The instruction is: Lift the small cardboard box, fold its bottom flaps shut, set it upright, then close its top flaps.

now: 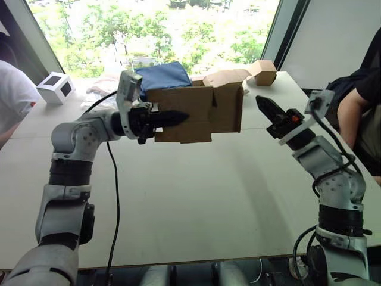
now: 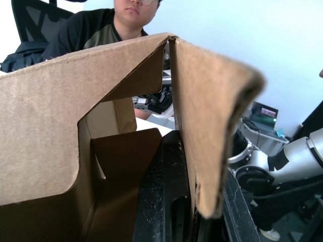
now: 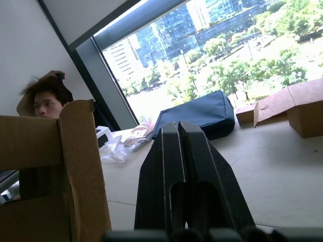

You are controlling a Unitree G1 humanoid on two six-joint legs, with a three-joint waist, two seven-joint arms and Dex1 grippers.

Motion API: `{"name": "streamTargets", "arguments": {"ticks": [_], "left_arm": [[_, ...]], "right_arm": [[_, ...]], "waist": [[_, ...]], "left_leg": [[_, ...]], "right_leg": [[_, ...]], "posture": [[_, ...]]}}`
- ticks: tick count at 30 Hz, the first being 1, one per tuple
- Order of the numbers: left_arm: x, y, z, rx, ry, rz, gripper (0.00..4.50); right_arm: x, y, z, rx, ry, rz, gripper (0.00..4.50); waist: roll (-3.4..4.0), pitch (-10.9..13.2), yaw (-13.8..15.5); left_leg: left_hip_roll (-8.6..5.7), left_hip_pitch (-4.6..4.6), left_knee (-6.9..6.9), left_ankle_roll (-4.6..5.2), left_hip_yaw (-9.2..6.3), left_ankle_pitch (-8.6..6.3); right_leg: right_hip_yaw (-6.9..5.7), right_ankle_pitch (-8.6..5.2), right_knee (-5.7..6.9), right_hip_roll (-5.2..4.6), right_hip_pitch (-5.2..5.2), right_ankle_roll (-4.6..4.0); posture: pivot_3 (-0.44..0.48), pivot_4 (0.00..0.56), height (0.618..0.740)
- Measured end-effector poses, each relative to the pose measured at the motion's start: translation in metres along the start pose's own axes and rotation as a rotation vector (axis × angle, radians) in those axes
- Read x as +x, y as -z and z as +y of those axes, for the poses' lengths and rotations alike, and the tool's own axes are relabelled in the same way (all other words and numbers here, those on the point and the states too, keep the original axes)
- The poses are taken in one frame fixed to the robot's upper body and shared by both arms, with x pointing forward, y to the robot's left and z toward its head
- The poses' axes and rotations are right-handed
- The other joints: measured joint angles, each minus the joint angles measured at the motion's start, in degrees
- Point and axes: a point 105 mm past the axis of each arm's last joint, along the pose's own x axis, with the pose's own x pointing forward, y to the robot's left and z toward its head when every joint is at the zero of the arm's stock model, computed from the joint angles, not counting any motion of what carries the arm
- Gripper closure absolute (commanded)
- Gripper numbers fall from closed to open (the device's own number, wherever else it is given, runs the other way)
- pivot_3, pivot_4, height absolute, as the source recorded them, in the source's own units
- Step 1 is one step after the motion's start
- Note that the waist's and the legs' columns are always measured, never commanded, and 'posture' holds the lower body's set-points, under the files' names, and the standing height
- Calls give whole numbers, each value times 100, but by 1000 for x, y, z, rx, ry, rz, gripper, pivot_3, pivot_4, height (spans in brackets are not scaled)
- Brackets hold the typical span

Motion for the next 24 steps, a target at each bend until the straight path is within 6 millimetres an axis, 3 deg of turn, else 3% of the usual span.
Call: {"name": "streamTargets", "arguments": {"ticks": [8, 14, 19, 22, 24], "left_arm": [[0, 0, 1, -5, 4, -5, 4500], [2, -8, 3, 16, 11, -17, 4500], [1, -8, 4, 11, 10, -18, 4500], [4, -7, 4, 10, 17, -20, 4500], [5, -7, 4, 12, 17, -19, 4500]], "right_arm": [[13, 24, 23, 71, -128, 35, 4490], [7, 32, 58, 249, -253, 6, 4490], [4, 39, 62, 338, -238, -20, 4490], [6, 36, 67, 425, -254, -73, 3773], [6, 33, 67, 461, -247, -106, 2877]], "waist": [[0, 0, 8], [1, 0, 5], [1, 0, 2], [1, 0, 4], [1, 0, 2]], "left_leg": [[0, 0, 1, -1, -1, 0], [0, 1, 1, -1, -3, 1], [-1, 1, 1, -2, -2, 1], [-1, 1, 1, -2, -2, 1], [-1, 1, 1, -2, -2, 1]], "right_leg": [[0, 0, 0, -1, 0, 0], [0, 0, 4, -1, 0, 0], [3, 0, 27, -2, -4, 0], [3, 0, 27, -1, -5, 0], [3, 0, 28, -1, -5, 0]], "posture": [[0, 150, 740], [0, 150, 740], [0, 150, 740], [0, 150, 740], [0, 150, 740]]}}
